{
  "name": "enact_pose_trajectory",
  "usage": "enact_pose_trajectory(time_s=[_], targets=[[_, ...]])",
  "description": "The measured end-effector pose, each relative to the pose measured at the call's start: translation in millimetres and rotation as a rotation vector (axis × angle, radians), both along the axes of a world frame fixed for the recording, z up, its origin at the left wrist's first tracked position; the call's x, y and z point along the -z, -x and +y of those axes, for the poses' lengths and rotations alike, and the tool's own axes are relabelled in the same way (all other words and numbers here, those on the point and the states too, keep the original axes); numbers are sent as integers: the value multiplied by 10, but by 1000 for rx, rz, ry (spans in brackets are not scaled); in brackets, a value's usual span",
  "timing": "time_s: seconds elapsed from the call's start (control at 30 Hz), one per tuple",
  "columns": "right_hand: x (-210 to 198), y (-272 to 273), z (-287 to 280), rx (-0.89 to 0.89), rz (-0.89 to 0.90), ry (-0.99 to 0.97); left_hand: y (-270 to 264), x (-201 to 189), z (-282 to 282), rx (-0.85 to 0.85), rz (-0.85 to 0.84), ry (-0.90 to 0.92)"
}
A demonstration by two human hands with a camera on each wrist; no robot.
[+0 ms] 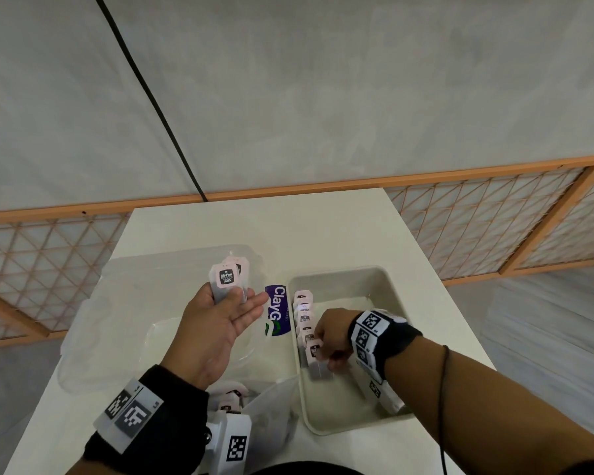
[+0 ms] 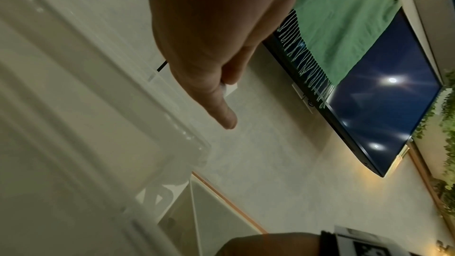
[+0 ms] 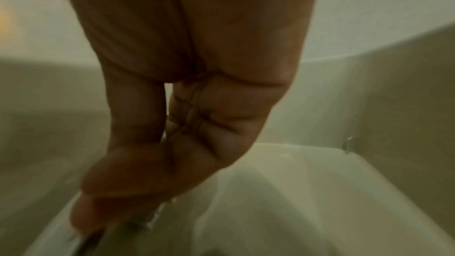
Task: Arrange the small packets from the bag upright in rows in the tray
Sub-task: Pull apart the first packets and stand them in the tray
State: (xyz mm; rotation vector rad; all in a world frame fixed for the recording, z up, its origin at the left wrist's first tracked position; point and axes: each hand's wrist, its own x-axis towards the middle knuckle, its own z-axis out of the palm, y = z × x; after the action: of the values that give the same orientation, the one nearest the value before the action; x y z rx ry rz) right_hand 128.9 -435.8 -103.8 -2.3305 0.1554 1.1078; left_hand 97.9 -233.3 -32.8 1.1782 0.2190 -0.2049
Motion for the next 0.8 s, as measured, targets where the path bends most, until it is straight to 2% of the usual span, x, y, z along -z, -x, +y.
enact_pose_trajectory(time_s=[0.1,0.33,0.6,0.8], targets=[[109,-50,64,-92,-47,94,0,1,9,-2,5,9],[253,-123,52,-71,-144,168,-6,7,33,-9,13,27],[336,-102,120,-40,-124,245,2,0,24,-2,41,20],[307,-77,131,-65,-148,303,18,-42,12,45,107,108]])
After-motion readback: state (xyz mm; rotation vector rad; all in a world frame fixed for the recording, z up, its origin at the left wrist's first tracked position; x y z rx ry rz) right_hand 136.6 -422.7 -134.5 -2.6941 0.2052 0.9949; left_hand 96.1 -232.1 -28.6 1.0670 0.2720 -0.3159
